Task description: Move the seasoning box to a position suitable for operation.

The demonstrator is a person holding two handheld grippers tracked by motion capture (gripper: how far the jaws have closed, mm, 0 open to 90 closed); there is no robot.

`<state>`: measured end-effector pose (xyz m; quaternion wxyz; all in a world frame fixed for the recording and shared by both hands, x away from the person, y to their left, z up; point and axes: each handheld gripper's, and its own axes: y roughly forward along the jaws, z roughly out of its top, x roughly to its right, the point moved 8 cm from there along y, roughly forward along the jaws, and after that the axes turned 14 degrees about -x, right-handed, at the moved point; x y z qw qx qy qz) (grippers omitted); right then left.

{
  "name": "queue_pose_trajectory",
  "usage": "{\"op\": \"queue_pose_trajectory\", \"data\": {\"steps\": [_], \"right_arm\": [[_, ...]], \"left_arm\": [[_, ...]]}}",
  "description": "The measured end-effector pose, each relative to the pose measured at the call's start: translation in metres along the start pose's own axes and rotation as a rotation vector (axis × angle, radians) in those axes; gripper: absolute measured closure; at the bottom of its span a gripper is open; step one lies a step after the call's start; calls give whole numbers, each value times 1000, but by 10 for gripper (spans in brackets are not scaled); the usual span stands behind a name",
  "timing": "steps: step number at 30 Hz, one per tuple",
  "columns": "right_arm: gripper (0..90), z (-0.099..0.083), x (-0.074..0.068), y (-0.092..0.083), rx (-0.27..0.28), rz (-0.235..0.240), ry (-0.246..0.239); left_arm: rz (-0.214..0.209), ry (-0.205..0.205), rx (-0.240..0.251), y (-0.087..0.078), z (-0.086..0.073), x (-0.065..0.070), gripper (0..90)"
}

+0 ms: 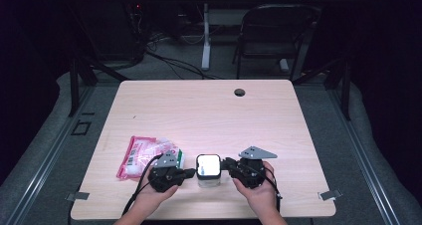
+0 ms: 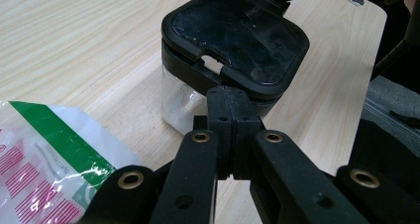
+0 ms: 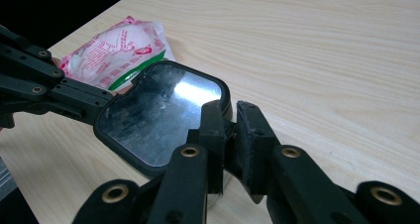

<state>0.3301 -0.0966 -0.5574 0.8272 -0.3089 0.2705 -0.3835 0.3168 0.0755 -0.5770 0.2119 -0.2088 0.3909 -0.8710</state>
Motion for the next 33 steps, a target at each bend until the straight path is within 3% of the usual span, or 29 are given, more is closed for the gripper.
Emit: {"op": "queue_pose_trajectory", "data": {"steps": [33], "right_arm": [[797, -1, 2, 0, 8, -11, 3]], "left_arm": [[-13, 3, 42, -7, 9, 5, 900]]}}
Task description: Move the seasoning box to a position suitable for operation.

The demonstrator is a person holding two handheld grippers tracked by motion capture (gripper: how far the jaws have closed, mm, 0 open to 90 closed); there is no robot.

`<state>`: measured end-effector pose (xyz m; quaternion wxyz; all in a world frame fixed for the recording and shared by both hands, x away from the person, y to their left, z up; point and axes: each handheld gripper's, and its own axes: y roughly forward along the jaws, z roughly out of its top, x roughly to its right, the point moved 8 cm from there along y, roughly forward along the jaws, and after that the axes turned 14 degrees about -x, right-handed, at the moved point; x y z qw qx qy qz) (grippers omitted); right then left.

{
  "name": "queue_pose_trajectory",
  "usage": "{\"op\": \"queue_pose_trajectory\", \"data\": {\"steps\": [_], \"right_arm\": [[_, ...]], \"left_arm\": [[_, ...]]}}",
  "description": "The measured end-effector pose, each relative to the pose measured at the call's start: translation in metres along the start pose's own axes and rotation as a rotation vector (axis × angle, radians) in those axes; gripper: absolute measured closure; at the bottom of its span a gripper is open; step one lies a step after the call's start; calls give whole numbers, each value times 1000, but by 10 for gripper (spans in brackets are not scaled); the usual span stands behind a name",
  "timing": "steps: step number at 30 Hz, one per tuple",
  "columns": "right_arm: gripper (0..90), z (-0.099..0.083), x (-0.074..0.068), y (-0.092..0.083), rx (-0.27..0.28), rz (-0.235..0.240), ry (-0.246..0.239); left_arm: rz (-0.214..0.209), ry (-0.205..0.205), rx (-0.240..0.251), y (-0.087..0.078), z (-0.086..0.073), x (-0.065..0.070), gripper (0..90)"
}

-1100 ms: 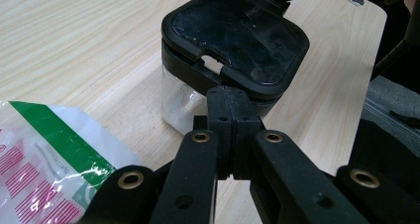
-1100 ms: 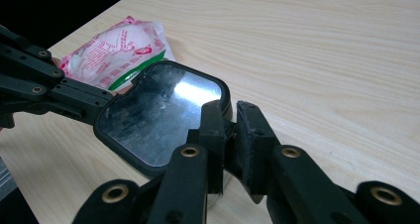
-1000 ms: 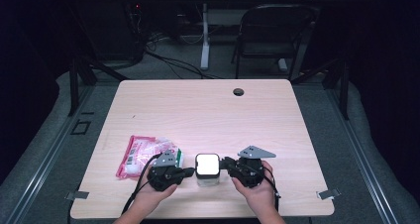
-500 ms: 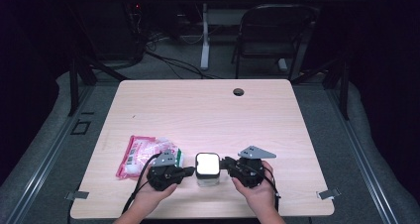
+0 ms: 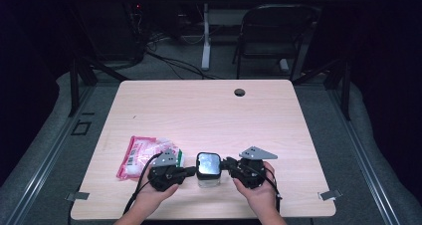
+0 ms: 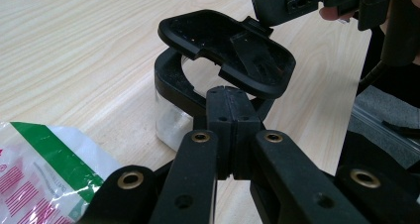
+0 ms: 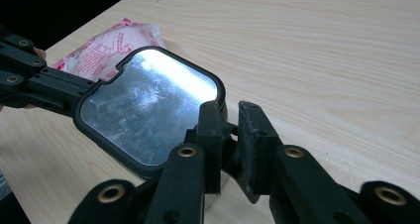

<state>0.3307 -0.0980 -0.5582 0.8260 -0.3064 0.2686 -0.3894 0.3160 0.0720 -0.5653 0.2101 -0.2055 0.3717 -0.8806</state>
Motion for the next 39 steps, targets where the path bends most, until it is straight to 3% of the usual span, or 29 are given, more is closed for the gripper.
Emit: {"op": "queue_pose_trajectory", "data": {"steps": [14, 25, 35, 39], "right_arm": [[700, -3, -6, -3, -8, 9, -33], [528, -11, -25, -12, -21, 75, -98], [445, -12, -37, -11, -19, 69, -156], [436, -11, -38, -6, -9, 23, -181]], "left_arm": [[9, 8, 15, -6, 8, 0, 900], [-9, 28, 23, -5, 18, 8, 900], [-13, 37, 32, -7, 25, 13, 898], [-15, 39, 33, -7, 26, 16, 896]]}}
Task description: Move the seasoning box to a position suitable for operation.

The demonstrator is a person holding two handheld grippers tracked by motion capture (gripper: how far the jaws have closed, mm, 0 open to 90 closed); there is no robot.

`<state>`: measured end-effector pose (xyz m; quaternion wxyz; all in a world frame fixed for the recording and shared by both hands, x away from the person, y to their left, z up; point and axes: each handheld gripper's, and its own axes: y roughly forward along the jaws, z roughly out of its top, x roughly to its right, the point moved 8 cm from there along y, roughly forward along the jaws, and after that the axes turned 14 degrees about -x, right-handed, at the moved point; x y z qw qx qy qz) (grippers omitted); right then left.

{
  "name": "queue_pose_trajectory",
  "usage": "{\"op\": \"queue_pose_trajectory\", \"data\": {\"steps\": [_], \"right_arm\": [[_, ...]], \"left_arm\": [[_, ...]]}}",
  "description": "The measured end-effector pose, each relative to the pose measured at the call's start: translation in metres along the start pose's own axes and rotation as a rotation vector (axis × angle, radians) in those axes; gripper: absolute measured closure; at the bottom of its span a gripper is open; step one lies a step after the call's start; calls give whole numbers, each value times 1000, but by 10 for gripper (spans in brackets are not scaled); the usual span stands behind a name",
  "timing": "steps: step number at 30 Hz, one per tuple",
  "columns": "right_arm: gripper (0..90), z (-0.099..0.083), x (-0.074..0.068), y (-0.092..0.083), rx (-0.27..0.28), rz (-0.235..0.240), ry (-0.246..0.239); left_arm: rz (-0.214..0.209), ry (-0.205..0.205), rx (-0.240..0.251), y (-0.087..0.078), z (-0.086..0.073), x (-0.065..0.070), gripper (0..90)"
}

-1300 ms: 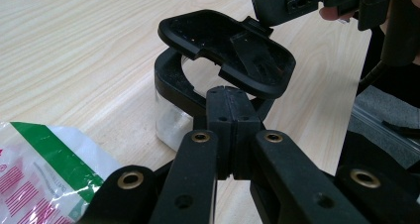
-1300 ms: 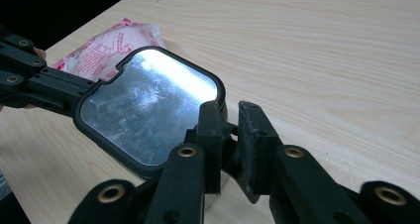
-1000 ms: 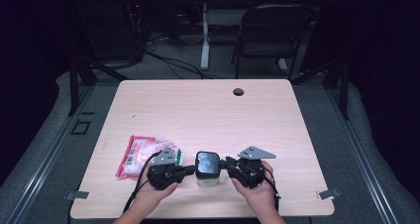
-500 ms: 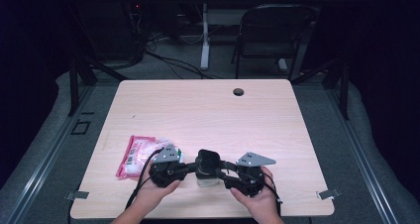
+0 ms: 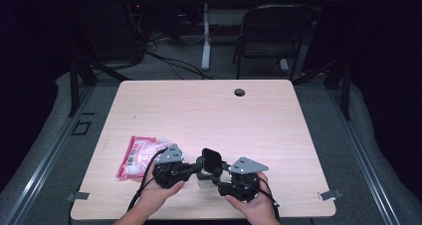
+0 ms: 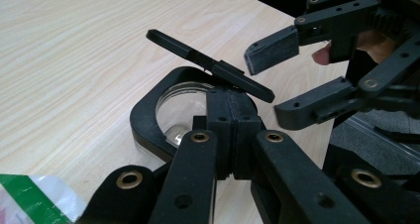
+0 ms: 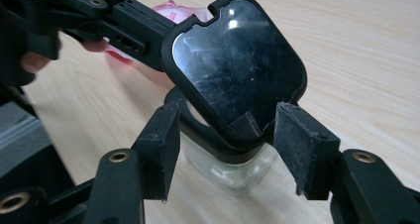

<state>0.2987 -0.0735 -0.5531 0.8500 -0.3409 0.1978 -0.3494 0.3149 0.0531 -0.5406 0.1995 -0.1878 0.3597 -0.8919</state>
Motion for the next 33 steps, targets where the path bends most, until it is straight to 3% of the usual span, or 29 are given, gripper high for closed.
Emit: {"op": "queue_pose_trajectory", "data": {"steps": [4, 5, 10, 11, 14, 19, 29, 30, 33], "right_arm": [[442, 1, 0, 5, 6, -43, -19], [464, 1, 0, 7, 9, -66, -25], [481, 1, 1, 7, 10, -54, -10], [488, 1, 1, 7, 13, -52, -12], [488, 1, 1, 7, 12, -50, -11], [489, 1, 1, 7, 13, -46, -4], [493, 1, 2, 6, 17, -41, -3], [495, 1, 2, 6, 17, -41, -4], [501, 1, 2, 6, 16, -41, -3]], "left_arm": [[5, 9, -4, 3, 0, 3, 892], [23, 14, -7, 4, -1, 1, 873], [43, -11, -12, 4, -3, -5, 805], [62, -22, -17, 6, -5, -9, 746], [61, -41, -25, 8, -7, -12, 683], [95, -75, -30, 13, -11, -19, 565], [89, -96, -37, 19, -15, -20, 551], [106, -102, -29, 19, -15, -21, 551], [84, -104, -32, 19, -15, -21, 553]]}}
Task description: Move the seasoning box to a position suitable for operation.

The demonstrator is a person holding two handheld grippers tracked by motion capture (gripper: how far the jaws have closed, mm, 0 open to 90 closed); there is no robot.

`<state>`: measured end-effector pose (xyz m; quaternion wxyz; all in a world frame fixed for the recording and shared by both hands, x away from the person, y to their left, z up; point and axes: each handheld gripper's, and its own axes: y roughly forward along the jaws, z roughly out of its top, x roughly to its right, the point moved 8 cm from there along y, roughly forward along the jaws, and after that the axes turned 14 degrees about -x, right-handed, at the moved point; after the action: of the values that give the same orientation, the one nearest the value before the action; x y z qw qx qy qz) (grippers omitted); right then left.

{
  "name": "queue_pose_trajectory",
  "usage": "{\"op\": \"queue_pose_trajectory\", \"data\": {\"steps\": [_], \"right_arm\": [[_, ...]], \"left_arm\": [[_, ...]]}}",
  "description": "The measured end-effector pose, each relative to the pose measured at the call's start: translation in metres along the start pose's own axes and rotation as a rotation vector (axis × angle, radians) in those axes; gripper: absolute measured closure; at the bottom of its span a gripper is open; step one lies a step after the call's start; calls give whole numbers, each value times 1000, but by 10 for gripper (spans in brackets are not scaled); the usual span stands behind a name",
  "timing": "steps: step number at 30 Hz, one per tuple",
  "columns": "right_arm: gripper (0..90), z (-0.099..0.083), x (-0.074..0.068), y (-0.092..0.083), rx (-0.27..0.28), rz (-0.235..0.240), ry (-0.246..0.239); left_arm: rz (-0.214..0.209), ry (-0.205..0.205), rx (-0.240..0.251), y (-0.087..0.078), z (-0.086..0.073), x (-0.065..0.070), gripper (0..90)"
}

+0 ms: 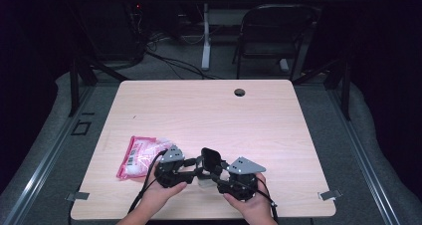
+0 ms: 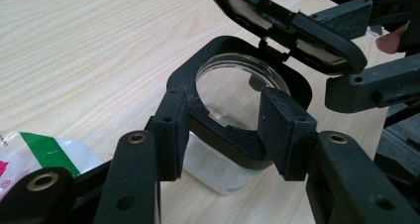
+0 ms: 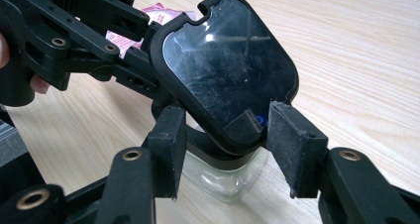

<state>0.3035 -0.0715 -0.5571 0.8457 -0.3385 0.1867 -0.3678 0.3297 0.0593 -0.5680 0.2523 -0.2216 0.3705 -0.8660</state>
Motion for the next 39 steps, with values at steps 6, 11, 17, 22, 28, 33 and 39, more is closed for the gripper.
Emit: {"op": "queue_pose_trajectory", "data": {"steps": [6, 11, 17, 22, 28, 33, 39], "right_arm": [[507, 0, 1, -1, 1, 1, 1], [512, 0, 2, -1, 5, 1, 3], [531, 1, 3, -2, 20, 13, 9], [565, 0, 4, -5, 21, 9, 12], [614, 0, 7, -10, 27, 13, 19], [633, 0, 10, -13, 40, 13, 28], [639, -3, 15, -17, 33, 18, 52]], "left_arm": [[2, -2, 6, 0, 0, 0, 572], [0, -3, 8, 0, 0, 0, 574], [1, -2, 8, 0, 0, -1, 578], [2, -2, 9, 0, 0, -1, 580], [1, -2, 11, 0, 0, -1, 589], [0, -1, 15, 1, 0, -2, 591], [0, 0, 16, 1, 0, -2, 591]]}}
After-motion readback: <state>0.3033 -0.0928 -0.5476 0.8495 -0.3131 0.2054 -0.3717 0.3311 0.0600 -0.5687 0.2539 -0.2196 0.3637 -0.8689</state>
